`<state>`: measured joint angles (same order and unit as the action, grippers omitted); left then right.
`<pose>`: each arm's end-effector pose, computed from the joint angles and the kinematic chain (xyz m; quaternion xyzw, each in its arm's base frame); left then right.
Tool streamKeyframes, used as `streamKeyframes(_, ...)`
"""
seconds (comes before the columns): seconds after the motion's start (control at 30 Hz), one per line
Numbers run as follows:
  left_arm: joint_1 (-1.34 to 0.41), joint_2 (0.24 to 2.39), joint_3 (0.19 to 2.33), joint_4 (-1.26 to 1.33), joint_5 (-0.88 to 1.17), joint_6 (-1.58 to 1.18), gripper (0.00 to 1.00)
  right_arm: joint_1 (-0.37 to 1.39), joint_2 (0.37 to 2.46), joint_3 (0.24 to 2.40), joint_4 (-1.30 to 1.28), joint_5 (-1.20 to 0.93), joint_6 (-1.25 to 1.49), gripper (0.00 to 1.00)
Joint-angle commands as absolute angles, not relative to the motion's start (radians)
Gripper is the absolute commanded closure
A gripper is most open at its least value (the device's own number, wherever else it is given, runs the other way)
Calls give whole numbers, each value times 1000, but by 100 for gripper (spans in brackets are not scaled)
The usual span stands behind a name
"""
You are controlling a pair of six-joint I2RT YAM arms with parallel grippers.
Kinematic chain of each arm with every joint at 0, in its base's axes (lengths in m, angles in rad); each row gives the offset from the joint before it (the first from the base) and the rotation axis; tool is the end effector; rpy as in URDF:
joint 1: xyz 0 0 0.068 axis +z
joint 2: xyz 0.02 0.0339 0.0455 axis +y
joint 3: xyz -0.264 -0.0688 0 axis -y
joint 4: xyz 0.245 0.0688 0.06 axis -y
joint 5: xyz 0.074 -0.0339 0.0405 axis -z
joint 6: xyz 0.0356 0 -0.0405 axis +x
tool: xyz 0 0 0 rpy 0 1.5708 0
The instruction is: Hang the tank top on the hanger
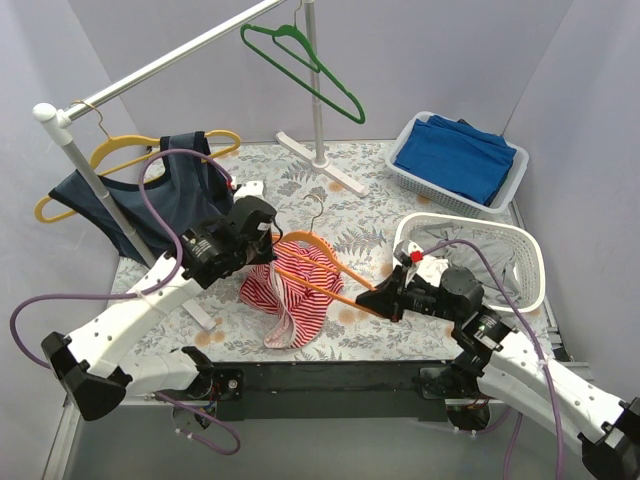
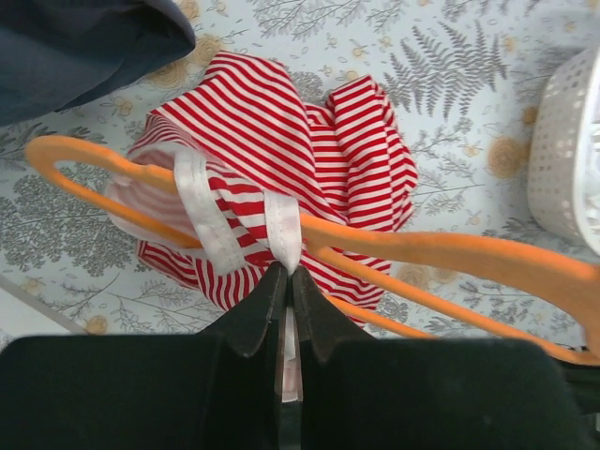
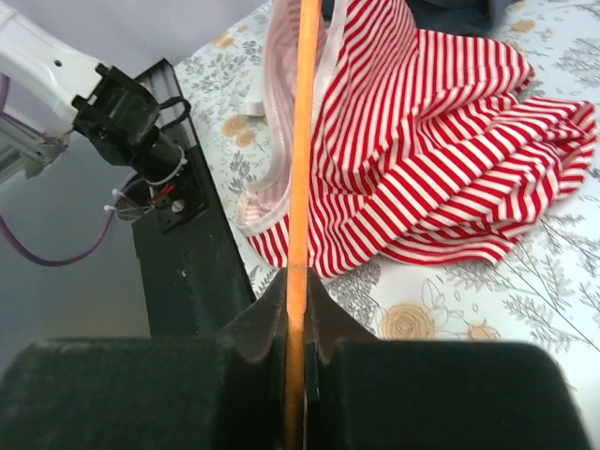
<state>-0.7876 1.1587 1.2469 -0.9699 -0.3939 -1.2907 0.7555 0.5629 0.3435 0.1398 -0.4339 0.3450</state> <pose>0.1656 -0.1470 0.3543 -0.2938 0.8775 -0.1922 0.3267 0.1025 0.1171 0.2512 -0.2892 0.6726 0.4812 0.4820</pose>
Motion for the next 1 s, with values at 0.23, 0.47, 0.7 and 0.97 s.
streamKeyframes(0.23,-790,1068,1188,-877,-339,-1273,100,937,729,304,512,-350,354,99)
streamKeyframes(0.47,-790,1032,1138,-874,-373,-1259,71,940,735,253,592,-314,356,99)
streamKeyframes(0.7,-790,1005,1164,-825,-354,-1203,46,942,765,206,692,-321,385,99)
streamKeyframes(0.97,-790,972,1180,-661,-177,-1089,41,942,807,206,706,-325,385,99)
